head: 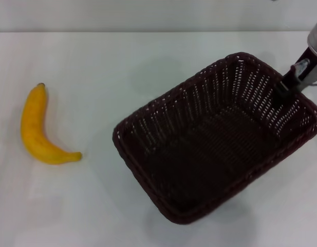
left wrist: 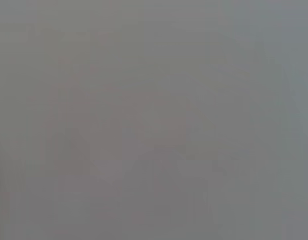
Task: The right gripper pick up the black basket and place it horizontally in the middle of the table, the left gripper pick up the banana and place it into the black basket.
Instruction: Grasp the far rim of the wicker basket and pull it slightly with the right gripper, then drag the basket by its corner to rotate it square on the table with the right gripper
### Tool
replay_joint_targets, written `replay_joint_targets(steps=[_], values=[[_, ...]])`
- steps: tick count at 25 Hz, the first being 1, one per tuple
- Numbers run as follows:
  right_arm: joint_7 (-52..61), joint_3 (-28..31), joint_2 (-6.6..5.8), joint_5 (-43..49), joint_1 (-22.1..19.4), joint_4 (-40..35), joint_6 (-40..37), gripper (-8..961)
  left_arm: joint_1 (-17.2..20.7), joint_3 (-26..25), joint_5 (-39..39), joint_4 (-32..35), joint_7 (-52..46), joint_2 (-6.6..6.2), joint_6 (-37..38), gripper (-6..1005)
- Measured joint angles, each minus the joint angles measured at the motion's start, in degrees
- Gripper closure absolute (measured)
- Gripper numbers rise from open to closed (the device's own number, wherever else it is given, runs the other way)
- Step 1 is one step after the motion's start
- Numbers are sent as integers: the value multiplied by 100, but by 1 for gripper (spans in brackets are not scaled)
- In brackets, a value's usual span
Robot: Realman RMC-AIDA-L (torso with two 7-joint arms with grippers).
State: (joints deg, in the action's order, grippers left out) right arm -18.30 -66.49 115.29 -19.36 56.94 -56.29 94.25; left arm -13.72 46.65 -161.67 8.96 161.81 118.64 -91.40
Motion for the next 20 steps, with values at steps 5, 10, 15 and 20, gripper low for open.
replay_joint_targets(steps=[5,10,15,20], values=[[1041,237,-23,-8,-122,-265,382,813,-176,-63,-73,95,-16,-193,592,122],[1441,504,-7,-52,-265,-406,505,815,-310,-40,-40,85,-15,-365,1008,122],[1848,448,50,-179,-699,-1007,508,818,-400,-59,-68,182,-3,-365,1065,122],[2757,-348,11,-415,-1257,-1976,393,822,-546,-66,-77,199,-1,-399,1155,123]])
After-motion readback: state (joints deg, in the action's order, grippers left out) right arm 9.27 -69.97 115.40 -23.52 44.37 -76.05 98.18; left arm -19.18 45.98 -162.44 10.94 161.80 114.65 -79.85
